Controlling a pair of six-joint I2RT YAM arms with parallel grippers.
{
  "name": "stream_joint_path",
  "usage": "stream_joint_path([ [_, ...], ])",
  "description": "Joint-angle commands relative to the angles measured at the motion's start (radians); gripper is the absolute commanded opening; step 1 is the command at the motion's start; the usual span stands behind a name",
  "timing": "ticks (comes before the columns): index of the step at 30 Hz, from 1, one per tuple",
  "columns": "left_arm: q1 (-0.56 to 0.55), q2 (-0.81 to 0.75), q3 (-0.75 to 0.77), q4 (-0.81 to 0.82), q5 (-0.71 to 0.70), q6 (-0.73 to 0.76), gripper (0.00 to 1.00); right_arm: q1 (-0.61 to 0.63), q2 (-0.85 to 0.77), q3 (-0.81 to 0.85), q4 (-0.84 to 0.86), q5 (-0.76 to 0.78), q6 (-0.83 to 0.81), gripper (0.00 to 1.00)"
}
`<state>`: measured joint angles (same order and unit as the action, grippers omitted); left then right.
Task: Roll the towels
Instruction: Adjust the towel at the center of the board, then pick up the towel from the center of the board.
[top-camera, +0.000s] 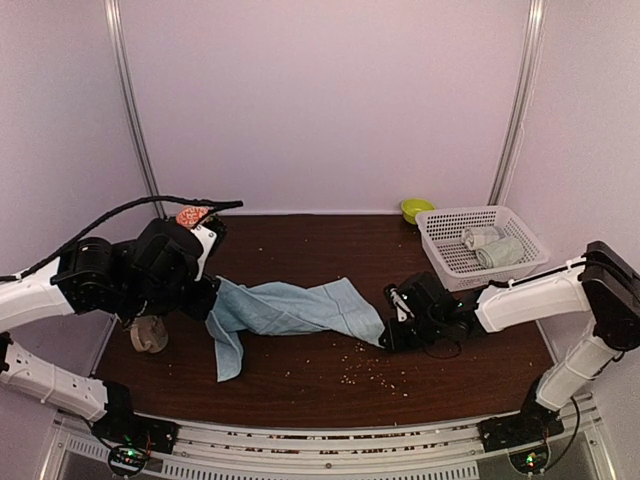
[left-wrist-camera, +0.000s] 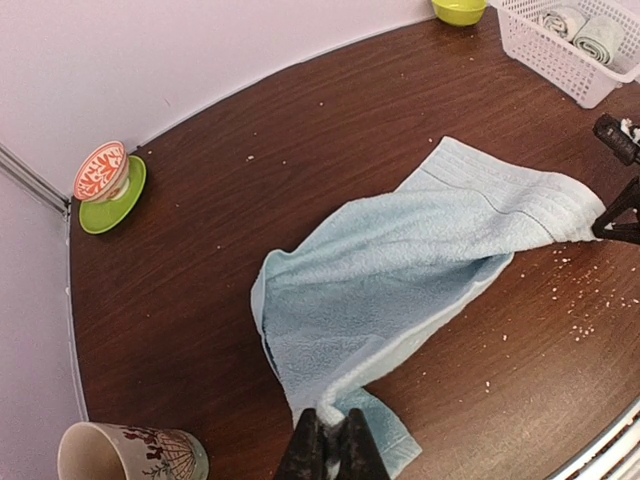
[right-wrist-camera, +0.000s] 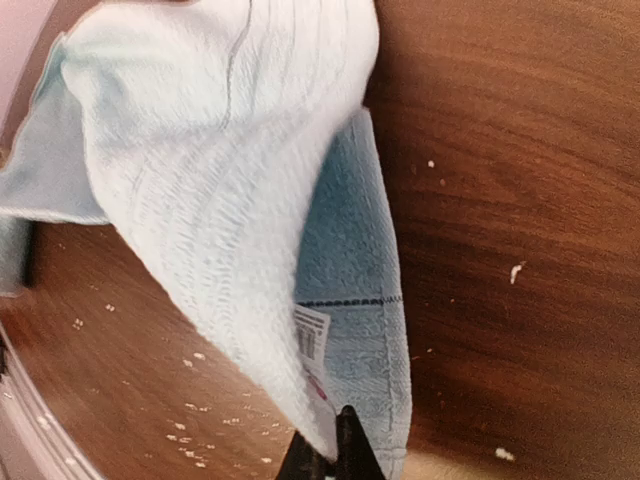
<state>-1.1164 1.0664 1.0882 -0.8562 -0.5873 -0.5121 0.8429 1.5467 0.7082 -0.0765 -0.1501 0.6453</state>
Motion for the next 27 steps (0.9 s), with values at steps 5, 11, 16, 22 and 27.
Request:
stream_joint_path([
  [5,-0.026,-0.062,0.010,0.182,0.165,0.145,0.00,-0.149,-0.427,0.156,-0.201,-0.077,0.108,0.00],
  [11,-0.034,-0.034,-0.084,0.336,0.259,0.163,0.00,-0.347,-0.405,0.159,-0.276,-0.072,0.242,0.31],
  [16,-0.033,0.045,-0.141,0.378,0.212,0.118,0.00,-0.349,-0.346,0.151,-0.371,0.035,0.140,0.51],
  [22,-0.026,0.183,-0.103,0.287,0.103,0.038,0.00,-0.349,-0.422,0.073,-0.429,0.141,0.051,0.52],
  [27,-0.013,0.199,-0.092,0.256,0.048,0.013,0.00,-0.350,-0.474,-0.015,-0.400,0.155,0.006,0.50],
])
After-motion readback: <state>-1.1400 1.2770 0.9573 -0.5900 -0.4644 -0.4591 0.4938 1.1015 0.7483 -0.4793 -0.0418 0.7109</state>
